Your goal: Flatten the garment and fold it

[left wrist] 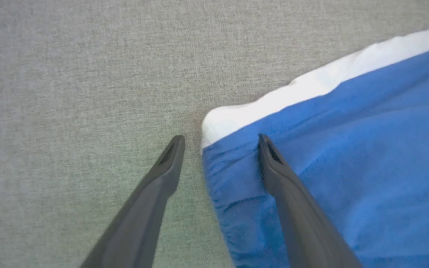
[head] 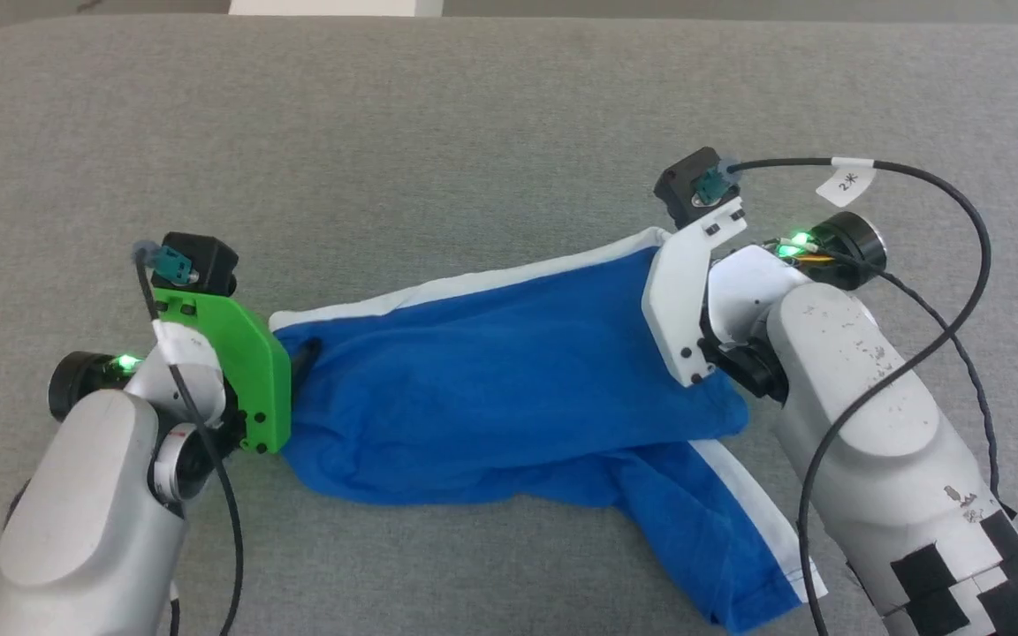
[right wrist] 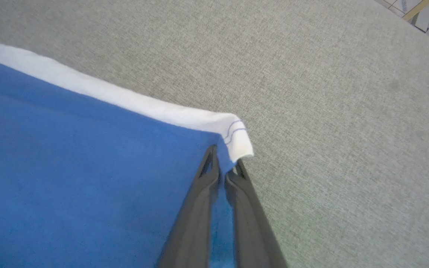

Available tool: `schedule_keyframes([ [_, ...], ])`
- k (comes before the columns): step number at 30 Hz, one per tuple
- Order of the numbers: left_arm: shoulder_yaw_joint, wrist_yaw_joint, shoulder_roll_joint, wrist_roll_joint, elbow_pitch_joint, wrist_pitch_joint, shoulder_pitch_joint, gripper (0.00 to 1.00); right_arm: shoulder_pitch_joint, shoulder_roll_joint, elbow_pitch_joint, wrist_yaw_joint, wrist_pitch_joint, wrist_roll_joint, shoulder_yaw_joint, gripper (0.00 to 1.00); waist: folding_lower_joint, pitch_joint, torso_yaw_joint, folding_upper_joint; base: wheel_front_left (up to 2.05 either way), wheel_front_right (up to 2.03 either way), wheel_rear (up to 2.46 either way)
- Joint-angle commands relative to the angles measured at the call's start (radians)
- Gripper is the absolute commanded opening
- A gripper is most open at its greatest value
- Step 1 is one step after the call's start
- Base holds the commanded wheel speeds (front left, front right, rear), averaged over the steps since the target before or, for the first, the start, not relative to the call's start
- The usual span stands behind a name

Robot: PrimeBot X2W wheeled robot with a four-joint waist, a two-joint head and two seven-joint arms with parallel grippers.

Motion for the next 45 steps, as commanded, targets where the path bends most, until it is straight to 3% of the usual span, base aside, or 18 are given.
schedule_keyframes([
  [1,-0.003,0.009,0.003,-0.004,0.019,0.015,-0.023,1.00,0.012,-0.001,-0.009,-0.001,-0.007,0.009,0.005,0.00,0.0000,0.004,-0.010,0.0000,0.00,0.00,0.00],
  [2,-0.008,0.008,0.002,-0.006,0.033,0.027,-0.028,1.00,0.013,-0.001,-0.012,-0.001,-0.008,0.012,0.008,0.00,0.0000,0.006,-0.014,0.0000,0.00,0.00,0.00],
  [3,-0.011,0.006,0.001,-0.009,0.043,0.033,-0.031,0.75,0.014,-0.001,-0.014,-0.001,-0.008,0.015,0.011,0.00,0.0000,0.007,-0.018,0.0000,0.00,0.00,0.00],
  [4,-0.012,0.003,-0.004,-0.016,0.052,0.034,-0.033,0.27,0.014,-0.001,-0.016,-0.001,-0.009,0.017,0.014,0.00,0.0000,0.008,-0.021,0.0000,0.00,0.00,0.00],
  [5,-0.012,0.000,-0.007,-0.020,0.059,0.032,-0.035,0.00,0.015,-0.001,-0.017,-0.001,-0.010,0.019,0.015,0.00,0.0000,0.008,-0.023,0.0000,0.00,0.00,0.00],
  [15,0.026,-0.022,-0.033,-0.071,0.097,-0.073,-0.062,0.00,0.024,-0.001,-0.029,-0.001,-0.032,0.037,-0.012,0.00,0.0000,-0.016,-0.026,0.0000,0.00,0.00,0.00],
  [21,0.048,-0.035,-0.031,-0.082,0.093,-0.116,-0.183,0.00,-0.046,-0.001,-0.031,-0.001,-0.048,0.174,-0.089,0.00,0.0000,-0.042,-0.028,0.0000,0.00,0.00,0.00],
  [27,0.070,-0.042,-0.010,-0.067,0.141,-0.149,-0.409,0.00,-0.265,-0.001,0.036,-0.001,-0.048,0.355,-0.204,0.00,0.0000,-0.024,-0.058,0.0000,0.00,0.00,0.00],
  [33,0.078,-0.047,0.004,-0.020,0.223,-0.240,-0.668,0.00,-0.588,-0.001,0.189,-0.001,-0.157,0.333,-0.291,0.00,0.0000,0.016,-0.092,0.0000,0.00,0.00,0.00],
  [37,0.097,-0.050,0.004,-0.012,0.269,-0.323,-0.802,0.00,-0.758,-0.001,0.278,-0.001,-0.259,0.290,-0.288,0.00,0.0000,0.039,-0.113,0.0000,0.00,0.00,0.00],
  [45,0.084,-0.067,0.042,0.011,0.340,-0.503,-0.955,0.00,-0.950,-0.001,0.416,-0.001,-0.448,0.207,-0.324,0.00,0.0000,0.081,-0.143,0.0000,0.00,0.00,0.00],
])
